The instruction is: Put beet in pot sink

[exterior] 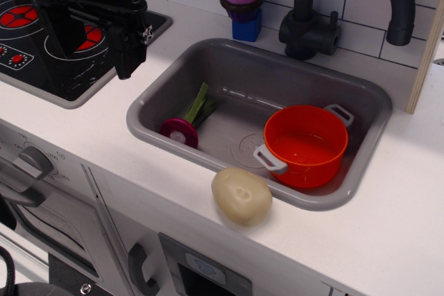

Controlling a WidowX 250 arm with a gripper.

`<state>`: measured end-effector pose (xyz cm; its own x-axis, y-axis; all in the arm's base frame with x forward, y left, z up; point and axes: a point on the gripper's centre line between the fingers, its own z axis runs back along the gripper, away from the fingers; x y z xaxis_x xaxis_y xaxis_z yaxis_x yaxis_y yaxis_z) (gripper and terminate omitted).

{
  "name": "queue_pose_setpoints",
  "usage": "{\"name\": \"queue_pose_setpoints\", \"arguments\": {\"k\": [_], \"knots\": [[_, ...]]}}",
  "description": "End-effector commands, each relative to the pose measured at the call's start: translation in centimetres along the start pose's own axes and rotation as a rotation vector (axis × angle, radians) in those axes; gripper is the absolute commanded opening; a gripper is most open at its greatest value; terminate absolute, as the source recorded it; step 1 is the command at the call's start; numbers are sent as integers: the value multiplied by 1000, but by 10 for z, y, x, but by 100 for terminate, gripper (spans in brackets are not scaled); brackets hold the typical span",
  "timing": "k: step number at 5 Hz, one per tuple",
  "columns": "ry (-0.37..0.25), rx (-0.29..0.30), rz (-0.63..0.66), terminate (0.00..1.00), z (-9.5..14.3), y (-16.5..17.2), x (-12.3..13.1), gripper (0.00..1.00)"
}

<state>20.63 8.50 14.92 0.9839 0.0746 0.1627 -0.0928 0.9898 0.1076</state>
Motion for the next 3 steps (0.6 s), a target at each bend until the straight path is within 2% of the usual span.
{"name": "queue_pose_setpoints", "arguments": {"k": [1, 3], "knots": [[0, 0, 0, 0, 0, 0, 0, 100], [-74, -2, 40, 0, -36, -4, 44, 100]]}}
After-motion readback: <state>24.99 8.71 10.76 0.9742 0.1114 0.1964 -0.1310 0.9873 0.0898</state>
